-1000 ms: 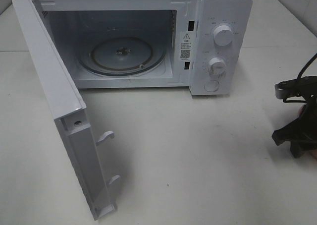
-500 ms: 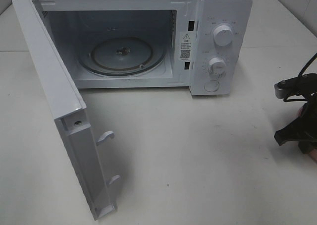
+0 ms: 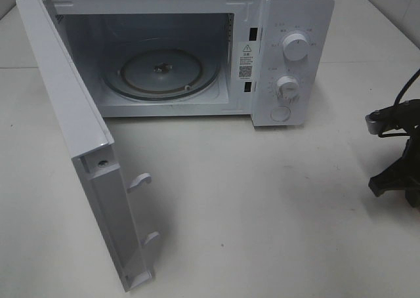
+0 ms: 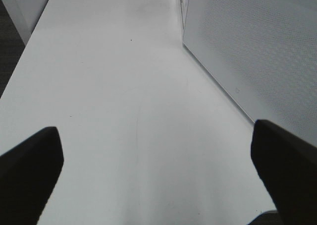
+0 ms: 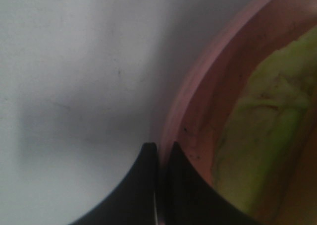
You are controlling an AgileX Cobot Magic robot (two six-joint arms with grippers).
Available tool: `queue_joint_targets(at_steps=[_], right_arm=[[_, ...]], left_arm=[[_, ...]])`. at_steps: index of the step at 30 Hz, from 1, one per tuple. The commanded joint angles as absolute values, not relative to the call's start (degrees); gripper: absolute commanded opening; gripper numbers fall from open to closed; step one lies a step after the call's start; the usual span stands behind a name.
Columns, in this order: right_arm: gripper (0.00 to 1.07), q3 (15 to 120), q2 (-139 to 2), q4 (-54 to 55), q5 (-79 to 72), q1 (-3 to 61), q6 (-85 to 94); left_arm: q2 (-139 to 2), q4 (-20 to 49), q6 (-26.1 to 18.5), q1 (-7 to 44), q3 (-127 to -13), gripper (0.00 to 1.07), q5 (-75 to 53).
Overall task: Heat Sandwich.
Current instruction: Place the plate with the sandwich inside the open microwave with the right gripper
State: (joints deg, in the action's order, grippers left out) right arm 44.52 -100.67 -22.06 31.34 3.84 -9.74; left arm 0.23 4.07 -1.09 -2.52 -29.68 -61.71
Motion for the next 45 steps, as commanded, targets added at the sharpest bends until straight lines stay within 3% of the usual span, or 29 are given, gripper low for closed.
queue_joint_targets(at_steps=[1,8,27,45], right_arm=[[0.00,44.86,-99.52,-25.95,34.66,5.27,-13.52],[0.00,44.86,-96.03,-29.74,39.19,8.54,-17.59],[0.00,43.49,-88.24,-27.85,47.96,17.88,-17.25],[0.00,37.47,-76.38,-27.27,51.45,30.88,-17.25]], left_arm=[[1.15,3.95,-1.09,-2.75,-29.62,0.98,-61.42],[1.15,3.95,-1.09,-2.75,-29.62,0.98,-61.42],[1.15,3.95,-1.09,-2.75,-29.62,0.98,-61.42],[1.15,3.95,-1.09,-2.75,-29.62,0.98,-61.42]])
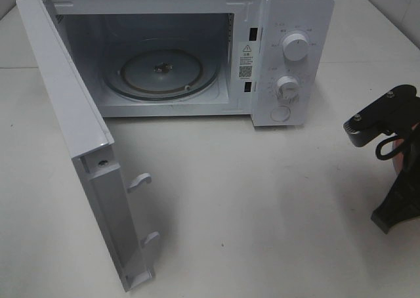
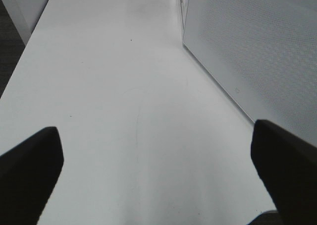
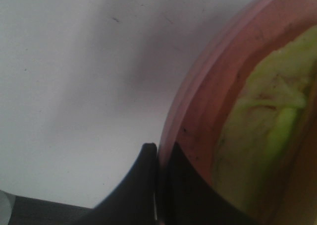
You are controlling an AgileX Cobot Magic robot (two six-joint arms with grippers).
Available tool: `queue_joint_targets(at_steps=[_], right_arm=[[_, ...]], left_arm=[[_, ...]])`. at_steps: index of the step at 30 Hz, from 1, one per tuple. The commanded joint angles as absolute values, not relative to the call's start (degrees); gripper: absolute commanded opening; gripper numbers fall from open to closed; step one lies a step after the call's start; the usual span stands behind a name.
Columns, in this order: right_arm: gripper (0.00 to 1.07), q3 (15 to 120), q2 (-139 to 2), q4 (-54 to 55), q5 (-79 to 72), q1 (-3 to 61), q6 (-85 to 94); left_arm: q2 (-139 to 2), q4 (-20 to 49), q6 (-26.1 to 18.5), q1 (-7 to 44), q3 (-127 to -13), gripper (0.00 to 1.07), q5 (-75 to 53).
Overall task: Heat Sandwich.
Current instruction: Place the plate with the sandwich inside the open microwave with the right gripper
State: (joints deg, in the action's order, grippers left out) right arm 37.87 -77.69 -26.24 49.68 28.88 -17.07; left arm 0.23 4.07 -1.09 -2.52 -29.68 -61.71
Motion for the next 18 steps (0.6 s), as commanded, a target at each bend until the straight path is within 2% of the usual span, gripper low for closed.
queue_joint_targets(at_steps=[1,4,8,18], right_arm=[[0.00,37.47,-75.86,-27.04,52.43,32.89,-17.13],[0.00,37.47,-75.34,-26.70,53.23,34.49,-16.67],[0.00,37.47,-75.29,-26.24,53.97,39.94,-15.13],[0.00,37.47,-75.29,-25.21,53.92,46.81,-12.72]], left_arm=[[1.15,3.95,-1.09,-2.75,-29.62,0.98,-61.42],[1.15,3.95,-1.09,-2.75,-29.62,0.98,-61.42],[1.15,3.95,-1.09,-2.75,-29.62,0.98,-61.42],[1.15,3.95,-1.09,-2.75,-29.62,0.98,-61.42]])
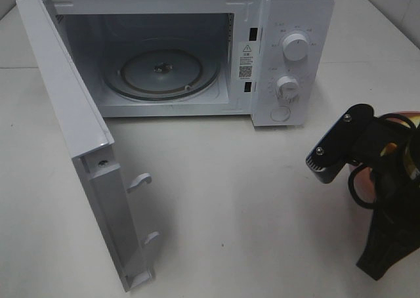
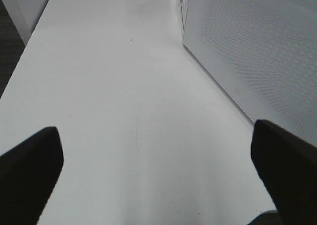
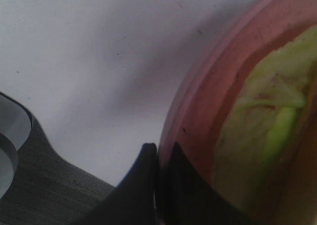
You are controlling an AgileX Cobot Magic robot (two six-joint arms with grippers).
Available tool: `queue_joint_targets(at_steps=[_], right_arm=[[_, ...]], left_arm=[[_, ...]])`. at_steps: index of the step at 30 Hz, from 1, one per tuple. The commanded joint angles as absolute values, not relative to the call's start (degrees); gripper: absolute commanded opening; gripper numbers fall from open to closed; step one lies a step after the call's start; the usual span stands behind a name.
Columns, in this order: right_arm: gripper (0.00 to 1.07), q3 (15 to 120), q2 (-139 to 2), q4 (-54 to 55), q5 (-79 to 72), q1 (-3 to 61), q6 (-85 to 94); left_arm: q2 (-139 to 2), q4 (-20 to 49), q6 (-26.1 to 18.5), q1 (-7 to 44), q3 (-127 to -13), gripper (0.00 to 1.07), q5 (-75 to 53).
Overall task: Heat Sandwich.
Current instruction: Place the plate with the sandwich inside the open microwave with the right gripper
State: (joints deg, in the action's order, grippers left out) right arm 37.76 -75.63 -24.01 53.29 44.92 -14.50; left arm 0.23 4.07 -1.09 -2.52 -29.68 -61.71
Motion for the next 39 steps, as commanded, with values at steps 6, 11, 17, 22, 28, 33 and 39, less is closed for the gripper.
queue_joint_targets(at_steps=[6,11,17,22,28,33,39], right_arm=[[0.00,37.47,-75.29,-25.21,53.74,51.51,-10.14],[0.00,37.47,-75.29,-25.21,53.23,55.12,-7.79],[0.00,37.47,-75.29,-25.21,50.94,59.01,-5.04],[0.00,37.47,-75.29,-24.92,48.87,60.16,-1.09],[0.00,37.47,-75.29,-24.98,46.07,60.16,7.51],[0.00,37.47,-75.29,-24.81,44.06,60.16,14.27],[0.00,37.47,-75.29,-25.38,42.63,60.10,16.21]], left_arm=[[1.15,3.95,-1.09,-2.75,-29.62,0.98,-61.42],[1.15,3.95,-1.09,-2.75,-29.62,0.98,-61.42],[1.15,3.95,-1.09,-2.75,-29.62,0.98,-61.42],[1.15,3.95,-1.09,-2.75,-29.62,0.98,-61.42],[1.15,3.95,-1.09,-2.75,-29.62,0.98,-61.42],[1.15,3.95,-1.09,-2.75,-29.62,0.98,-61.42],[1.15,3.95,-1.09,-2.75,-29.62,0.98,-61.42]])
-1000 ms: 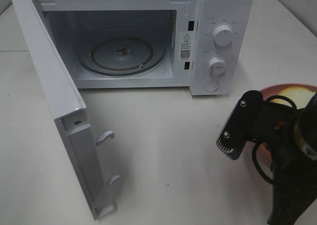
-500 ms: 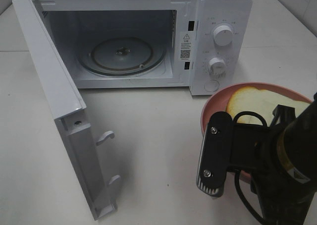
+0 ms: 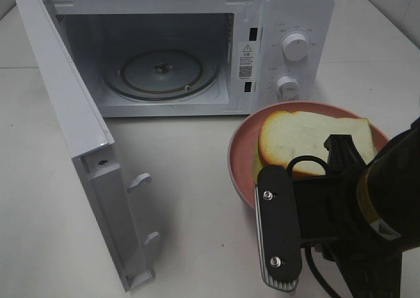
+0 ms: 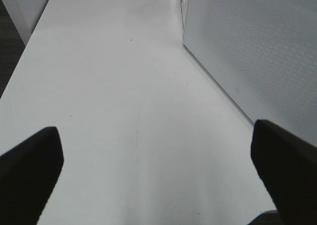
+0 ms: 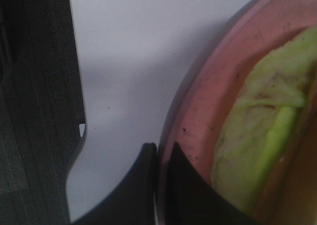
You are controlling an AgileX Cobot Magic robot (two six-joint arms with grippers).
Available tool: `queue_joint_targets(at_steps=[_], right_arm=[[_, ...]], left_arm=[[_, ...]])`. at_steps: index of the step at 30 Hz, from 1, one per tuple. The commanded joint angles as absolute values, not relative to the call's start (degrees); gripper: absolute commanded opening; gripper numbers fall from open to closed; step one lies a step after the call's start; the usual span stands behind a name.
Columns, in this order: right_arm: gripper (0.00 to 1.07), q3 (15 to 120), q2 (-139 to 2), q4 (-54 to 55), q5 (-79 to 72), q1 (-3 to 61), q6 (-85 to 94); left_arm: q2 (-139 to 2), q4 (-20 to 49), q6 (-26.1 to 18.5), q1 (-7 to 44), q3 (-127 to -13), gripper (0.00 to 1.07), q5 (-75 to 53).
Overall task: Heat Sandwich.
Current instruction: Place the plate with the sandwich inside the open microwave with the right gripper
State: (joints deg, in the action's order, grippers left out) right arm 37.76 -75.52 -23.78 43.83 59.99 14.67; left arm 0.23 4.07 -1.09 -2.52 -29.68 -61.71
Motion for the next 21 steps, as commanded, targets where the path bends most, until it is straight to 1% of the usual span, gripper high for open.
queue_joint_targets(at_steps=[1,5,9,11,18,21], right_arm=[[0.00,37.47,-75.29,-25.21,42.00,60.10,15.87],[0.00,37.47,-75.34,-25.04,39.19,60.10,13.52],[0.00,37.47,-75.34,-24.98,38.16,59.99,18.39],[0.00,37.47,-75.34,-24.98,38.16,59.99,24.69],[0.00,37.47,-75.34,-24.98,37.18,59.99,31.11],[0.00,37.47,-75.34,-23.66,36.21,57.81,35.81]], left_arm=[[1.15,3.95,-1.09,-2.75,-29.62,0.98,-61.42],[1.15,3.95,-1.09,-2.75,-29.62,0.98,-61.42],[1.15,3.95,-1.09,-2.75,-29.62,0.98,-61.42],[1.15,3.95,-1.09,-2.75,-29.62,0.98,-61.42],[1.15,3.95,-1.09,-2.75,-29.62,0.98,-61.42],[1.15,3.95,-1.09,-2.75,-29.62,0.98,-61.42]])
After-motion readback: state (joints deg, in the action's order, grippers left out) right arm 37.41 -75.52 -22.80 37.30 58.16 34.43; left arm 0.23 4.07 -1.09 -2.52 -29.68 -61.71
